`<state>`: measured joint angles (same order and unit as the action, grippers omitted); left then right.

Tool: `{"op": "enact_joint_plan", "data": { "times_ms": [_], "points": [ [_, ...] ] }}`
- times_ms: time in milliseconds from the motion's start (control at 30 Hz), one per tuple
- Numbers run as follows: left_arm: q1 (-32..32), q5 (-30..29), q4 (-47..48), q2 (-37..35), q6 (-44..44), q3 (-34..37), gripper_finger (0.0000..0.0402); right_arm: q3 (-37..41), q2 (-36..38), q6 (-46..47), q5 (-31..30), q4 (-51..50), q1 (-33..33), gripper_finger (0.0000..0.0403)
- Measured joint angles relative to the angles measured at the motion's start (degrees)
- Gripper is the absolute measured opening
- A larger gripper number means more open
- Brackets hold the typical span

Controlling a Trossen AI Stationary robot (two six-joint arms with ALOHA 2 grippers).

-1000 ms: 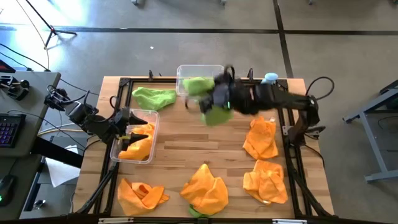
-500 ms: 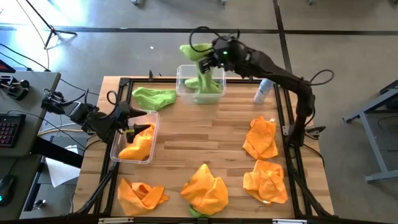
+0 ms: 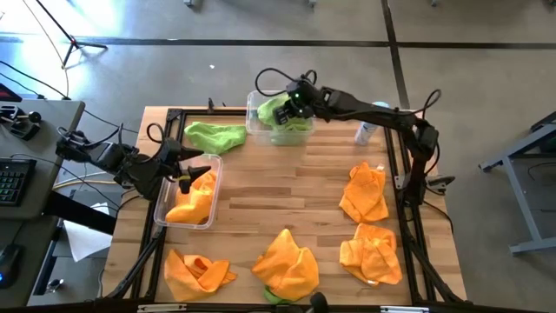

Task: Sort microfiber towel by color & place in baskets
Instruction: Put the green microfiber towel into the top transparent bin, then put the orange microfiber towel into the bottom transparent bin

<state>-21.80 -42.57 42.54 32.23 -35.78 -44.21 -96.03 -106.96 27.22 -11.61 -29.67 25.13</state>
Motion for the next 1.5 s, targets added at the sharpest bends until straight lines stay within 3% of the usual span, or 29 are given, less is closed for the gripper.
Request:
{"op": "enact_joint_plan", "data": {
  "times_ms": [100,233,533,733,1267,1500],
  "points": [
    [0.5,-0.02,0.01,0.02,-0.43,0.0,0.0306,3.28,0.0,2.9,2.93,5.7,0.71,0.0],
    [0.94,-0.02,0.01,0.02,-2.48,0.0,0.0306,3.62,-1.23,4.91,4.41,4.99,1.56,0.0],
    [1.59,-0.17,-0.01,0.02,-3.18,0.0,0.0306,-4.12,-9.29,2.29,4.1,-6.01,1.81,0.0],
    [1.59,-0.16,-0.01,0.02,-3.2,0.0,0.0306,-7.32,-11.56,0.78,5.22,-6.84,2.31,0.0004],
    [1.59,-0.09,0.07,1.65,-3.0,0.0,0.0306,-7.45,-8.51,0.86,6.53,-11.13,4.35,0.016],
    [1.59,0.02,0.41,3.0,-3.0,0.0,0.0306,-7.45,-3.83,-3.71,7.34,-13.74,4.43,0.0191]
  ]
}}
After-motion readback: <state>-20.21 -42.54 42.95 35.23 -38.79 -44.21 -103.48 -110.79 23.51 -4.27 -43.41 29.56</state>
